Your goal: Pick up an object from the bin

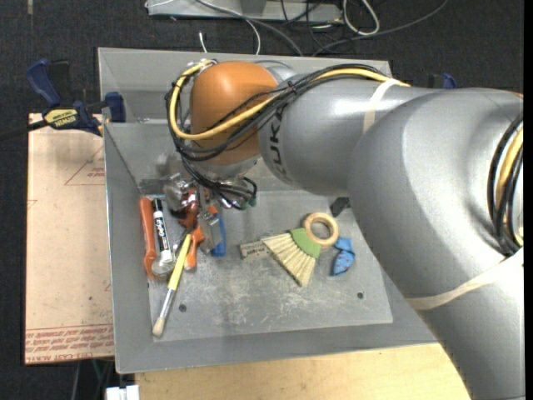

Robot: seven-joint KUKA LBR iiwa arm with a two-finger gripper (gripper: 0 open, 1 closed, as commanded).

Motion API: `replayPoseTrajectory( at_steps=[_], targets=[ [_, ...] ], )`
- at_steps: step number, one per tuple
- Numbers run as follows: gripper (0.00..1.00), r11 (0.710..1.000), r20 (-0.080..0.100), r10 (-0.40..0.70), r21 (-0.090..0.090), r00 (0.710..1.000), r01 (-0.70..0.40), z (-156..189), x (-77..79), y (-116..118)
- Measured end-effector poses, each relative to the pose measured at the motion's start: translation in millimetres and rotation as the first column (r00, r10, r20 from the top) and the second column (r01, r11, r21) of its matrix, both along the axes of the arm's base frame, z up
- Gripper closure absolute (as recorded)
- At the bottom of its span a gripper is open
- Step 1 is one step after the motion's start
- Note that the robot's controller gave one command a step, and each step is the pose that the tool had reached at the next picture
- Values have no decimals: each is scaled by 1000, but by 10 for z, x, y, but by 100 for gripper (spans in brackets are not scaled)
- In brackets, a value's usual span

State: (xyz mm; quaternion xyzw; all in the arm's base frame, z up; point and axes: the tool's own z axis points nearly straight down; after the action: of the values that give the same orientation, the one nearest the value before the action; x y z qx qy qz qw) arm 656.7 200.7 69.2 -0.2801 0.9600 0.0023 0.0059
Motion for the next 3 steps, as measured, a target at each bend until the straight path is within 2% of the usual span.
replayPoseTrajectory(
  at_steps=[1,2,3],
  targets=[
    [100,928,14,373,0,928,-373,40,-44,-61],
    [100,928,14,373,0,928,-373,38,-46,-60],
    [100,928,11,372,2,928,-372,180,-56,-57]
  ],
)
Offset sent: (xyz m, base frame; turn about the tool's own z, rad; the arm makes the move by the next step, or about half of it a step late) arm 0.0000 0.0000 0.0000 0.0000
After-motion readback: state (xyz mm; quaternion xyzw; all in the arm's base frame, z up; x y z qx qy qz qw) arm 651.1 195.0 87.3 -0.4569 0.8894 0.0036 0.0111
